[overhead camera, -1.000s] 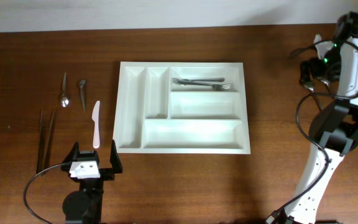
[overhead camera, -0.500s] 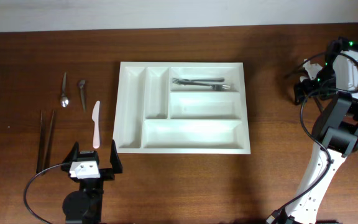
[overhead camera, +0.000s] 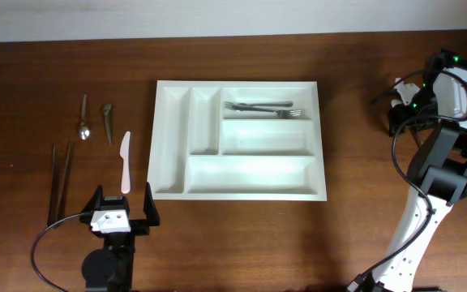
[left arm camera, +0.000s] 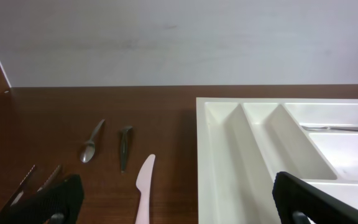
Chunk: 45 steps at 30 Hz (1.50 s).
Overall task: Pack container
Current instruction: 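Grasp the inner spoon on the right with the right gripper, then lower the spoon into the tray's middle compartment and release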
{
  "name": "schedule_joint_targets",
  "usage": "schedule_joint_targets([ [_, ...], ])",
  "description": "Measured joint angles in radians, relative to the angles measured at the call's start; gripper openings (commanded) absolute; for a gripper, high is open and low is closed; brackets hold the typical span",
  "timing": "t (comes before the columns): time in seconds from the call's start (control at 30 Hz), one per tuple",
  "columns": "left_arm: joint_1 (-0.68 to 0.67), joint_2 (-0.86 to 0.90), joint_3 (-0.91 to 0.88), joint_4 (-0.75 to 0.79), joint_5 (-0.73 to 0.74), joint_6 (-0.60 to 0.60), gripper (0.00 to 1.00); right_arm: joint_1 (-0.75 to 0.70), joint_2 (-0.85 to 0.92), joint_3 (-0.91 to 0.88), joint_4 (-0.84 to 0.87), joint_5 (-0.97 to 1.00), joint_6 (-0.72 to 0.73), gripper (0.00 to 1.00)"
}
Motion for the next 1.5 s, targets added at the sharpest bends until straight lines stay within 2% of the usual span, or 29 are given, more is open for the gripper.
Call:
schedule_joint_targets([
  [0.2, 0.0, 0.0, 0.0, 0.0, 0.0, 0.0, 0.99, 0.0, -0.002, -0.002, 0.008, 0.01, 0.037, 0.04],
  [0.57, 0.0, 0.0, 0.0, 0.0, 0.0, 0.0, 0.99, 0.009, -0.002, 0.005, 0.003, 0.014, 0.28, 0.04],
  [0.73, 0.0, 0.0, 0.0, 0.0, 0.0, 0.0, 0.99, 0.045, 0.002, 0.157, -0.125, -0.126, 0.398, 0.04],
  [0.93, 0.0, 0.0, 0.0, 0.0, 0.0, 0.0, 0.99, 0.122, -0.002, 0.445, -0.293, -0.314, 0.679, 0.04],
  [1.03, 0.0, 0.0, 0.0, 0.0, 0.0, 0.0, 0.99, 0.161, -0.003, 0.528, -0.307, -0.391, 0.82, 0.04],
  [1.13, 0.0, 0.0, 0.0, 0.0, 0.0, 0.0, 0.99, 0.204, -0.004, 0.554, -0.309, -0.46, 0.985, 0.04],
  [1.27, 0.0, 0.0, 0.0, 0.0, 0.0, 0.0, 0.99, 0.307, -0.004, 0.554, -0.332, -0.51, 1.36, 0.04],
  [1.5, 0.0, 0.0, 0.0, 0.0, 0.0, 0.0, 0.99, 0.497, -0.004, 0.554, -0.333, -0.45, 1.845, 0.04],
])
